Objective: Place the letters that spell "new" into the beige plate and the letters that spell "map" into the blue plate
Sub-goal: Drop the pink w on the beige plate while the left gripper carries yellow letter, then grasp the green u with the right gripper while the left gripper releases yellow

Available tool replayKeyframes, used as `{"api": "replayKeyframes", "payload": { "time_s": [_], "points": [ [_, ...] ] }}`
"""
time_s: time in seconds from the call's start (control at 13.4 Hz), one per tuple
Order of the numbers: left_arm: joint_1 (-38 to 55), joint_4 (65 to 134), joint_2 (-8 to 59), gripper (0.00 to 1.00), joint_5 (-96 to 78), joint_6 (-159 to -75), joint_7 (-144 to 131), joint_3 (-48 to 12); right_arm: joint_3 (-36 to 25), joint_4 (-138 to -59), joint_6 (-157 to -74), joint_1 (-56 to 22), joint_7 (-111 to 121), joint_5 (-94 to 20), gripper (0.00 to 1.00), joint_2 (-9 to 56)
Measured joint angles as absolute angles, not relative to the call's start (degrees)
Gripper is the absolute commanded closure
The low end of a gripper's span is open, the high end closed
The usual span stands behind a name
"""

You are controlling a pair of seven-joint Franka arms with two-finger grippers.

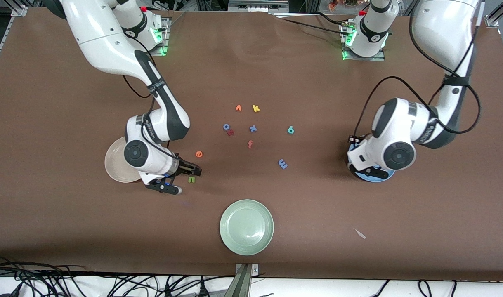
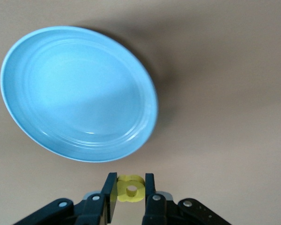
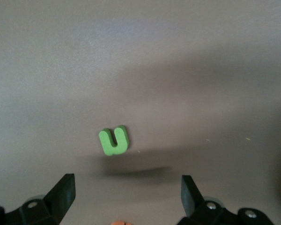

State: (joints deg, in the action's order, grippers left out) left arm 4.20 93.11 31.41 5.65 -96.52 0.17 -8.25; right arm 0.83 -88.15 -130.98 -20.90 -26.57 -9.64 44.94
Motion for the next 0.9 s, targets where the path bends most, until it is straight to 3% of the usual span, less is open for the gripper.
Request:
{"api": "replayKeyframes", "payload": {
  "time_s": [0.3,0.6,0.67,0.75,0.82,0.9],
  "points": [
    [2.23,93.75,34.61,0.84,5.66,-99.44,2.81,-8.28,0.82,-86.76,-131.99,-21.65,-26.51,-5.05,0.01,46.90],
    [1.43,96.71,37.14,0.79,5.68,-106.26,3.83,-8.28,0.82,-86.19,-131.99,-22.17,-26.42,-3.61,0.12,47.00],
    [1.27,97.02,37.46,0.61,5.68,-106.85,3.94,-8.28,0.82,-86.19,-131.99,-22.36,-26.41,-3.59,0.16,47.02],
    [1.08,97.21,37.51,0.22,5.68,-107.01,4.04,-8.28,0.82,-86.19,-131.99,-22.52,-26.37,-3.55,0.19,47.03],
    [0.92,97.22,37.50,0.00,5.68,-107.03,4.13,-8.29,0.82,-86.18,-131.99,-22.62,-26.36,-3.53,0.24,47.03],
    [0.81,97.22,37.50,0.00,5.68,-107.05,4.19,-8.29,0.81,-86.16,-131.99,-22.63,-26.28,-3.50,0.33,47.03]
  ]
}}
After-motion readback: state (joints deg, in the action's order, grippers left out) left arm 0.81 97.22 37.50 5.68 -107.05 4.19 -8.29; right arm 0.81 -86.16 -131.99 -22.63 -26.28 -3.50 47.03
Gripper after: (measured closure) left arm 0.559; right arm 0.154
